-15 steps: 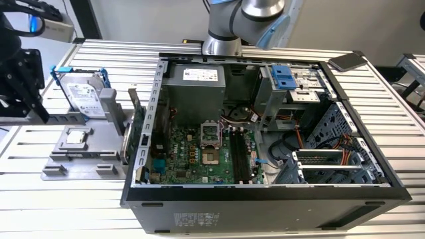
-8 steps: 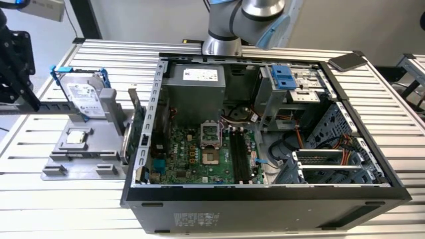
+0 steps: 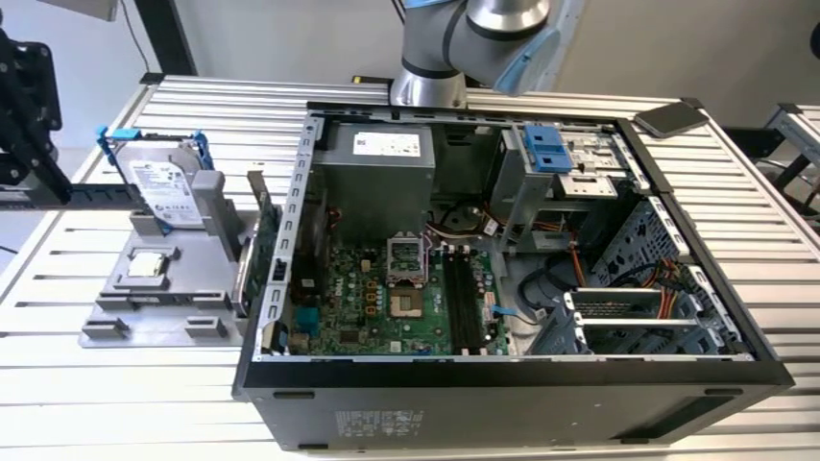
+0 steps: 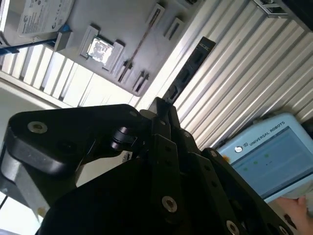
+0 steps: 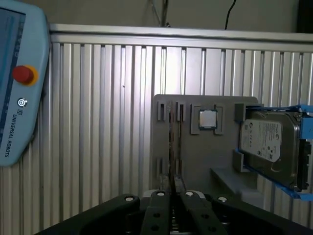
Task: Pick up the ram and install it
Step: 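Pick up the ram and move it above insertion slot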
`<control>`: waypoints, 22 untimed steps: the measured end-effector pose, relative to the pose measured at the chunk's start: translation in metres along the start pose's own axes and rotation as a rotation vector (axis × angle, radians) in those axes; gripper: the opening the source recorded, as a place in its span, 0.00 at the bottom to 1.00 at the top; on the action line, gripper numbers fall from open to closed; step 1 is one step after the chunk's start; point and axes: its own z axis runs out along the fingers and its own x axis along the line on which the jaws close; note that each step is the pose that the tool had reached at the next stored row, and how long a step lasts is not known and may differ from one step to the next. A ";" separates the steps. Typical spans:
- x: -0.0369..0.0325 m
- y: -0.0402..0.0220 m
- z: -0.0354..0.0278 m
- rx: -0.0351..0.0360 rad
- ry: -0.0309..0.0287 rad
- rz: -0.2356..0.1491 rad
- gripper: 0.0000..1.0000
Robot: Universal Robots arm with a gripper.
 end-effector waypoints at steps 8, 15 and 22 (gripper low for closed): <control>0.0004 -0.0360 -0.0003 -0.0010 0.0000 0.000 0.00; 0.0009 -0.0679 -0.0006 -0.0011 0.0000 0.000 0.00; 0.0013 -0.0970 -0.0008 -0.0010 0.0000 0.000 0.00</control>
